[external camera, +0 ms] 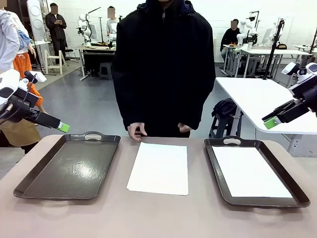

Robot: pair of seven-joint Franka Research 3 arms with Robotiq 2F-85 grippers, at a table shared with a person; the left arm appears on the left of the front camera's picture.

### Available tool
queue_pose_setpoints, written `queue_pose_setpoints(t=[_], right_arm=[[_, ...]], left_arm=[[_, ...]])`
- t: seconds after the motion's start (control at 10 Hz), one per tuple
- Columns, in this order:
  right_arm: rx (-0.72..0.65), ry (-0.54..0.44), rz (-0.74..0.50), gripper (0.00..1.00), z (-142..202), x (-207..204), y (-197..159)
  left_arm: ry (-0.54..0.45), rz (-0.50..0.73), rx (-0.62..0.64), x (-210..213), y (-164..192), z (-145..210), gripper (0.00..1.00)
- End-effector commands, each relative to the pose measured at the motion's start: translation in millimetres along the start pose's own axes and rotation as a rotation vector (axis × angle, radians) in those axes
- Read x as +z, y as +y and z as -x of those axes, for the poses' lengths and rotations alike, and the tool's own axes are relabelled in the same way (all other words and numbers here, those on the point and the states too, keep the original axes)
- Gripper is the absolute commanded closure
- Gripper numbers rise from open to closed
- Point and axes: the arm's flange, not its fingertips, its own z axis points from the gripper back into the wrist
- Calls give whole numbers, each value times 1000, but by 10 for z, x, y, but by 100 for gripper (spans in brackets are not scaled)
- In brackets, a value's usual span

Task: Sort the A4 documents.
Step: Receive the A4 Paper.

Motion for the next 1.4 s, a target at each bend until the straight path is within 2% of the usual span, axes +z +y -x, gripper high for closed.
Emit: queue_pose_setpoints(t=[0.0,1.3], right_arm=[[16,-3,-6,0,1,3,0],[16,-3,-6,0,1,3,0]], left_arm=[[-5,7,-1,-1,19,17,0],[-5,7,-1,-1,19,17,0]])
